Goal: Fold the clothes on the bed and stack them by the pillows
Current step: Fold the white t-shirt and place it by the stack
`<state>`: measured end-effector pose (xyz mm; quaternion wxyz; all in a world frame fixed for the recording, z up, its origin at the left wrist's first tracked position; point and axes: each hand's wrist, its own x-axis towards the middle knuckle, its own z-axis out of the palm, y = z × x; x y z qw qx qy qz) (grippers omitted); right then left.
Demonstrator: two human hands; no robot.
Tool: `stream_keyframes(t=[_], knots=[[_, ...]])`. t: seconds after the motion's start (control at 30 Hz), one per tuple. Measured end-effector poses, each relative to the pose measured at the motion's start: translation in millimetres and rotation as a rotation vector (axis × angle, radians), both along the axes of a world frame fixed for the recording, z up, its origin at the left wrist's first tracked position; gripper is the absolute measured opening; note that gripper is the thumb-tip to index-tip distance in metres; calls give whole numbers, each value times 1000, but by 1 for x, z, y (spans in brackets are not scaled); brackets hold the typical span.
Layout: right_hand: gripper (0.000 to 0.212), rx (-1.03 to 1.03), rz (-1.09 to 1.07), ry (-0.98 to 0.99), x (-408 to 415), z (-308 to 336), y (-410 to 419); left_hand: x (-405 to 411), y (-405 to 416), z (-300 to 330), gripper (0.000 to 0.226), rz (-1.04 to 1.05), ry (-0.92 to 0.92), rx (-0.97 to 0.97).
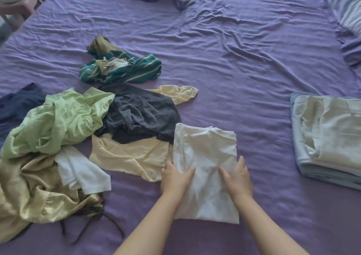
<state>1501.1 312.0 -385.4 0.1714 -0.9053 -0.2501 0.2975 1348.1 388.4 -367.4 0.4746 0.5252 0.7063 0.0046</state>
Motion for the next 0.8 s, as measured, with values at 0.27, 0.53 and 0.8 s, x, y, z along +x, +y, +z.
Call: stream_keyframes(t=[0.27, 0.53, 0.8], knots=[[22, 103, 47, -12, 5, 15, -10, 3, 1, 13, 78, 109, -94, -81], [29, 119, 111, -54, 23, 52, -34, 17, -36, 42, 43, 568, -481, -588], [25, 89, 83, -152, 87, 66, -118, 74, -102, 52, 25, -29, -494, -94]])
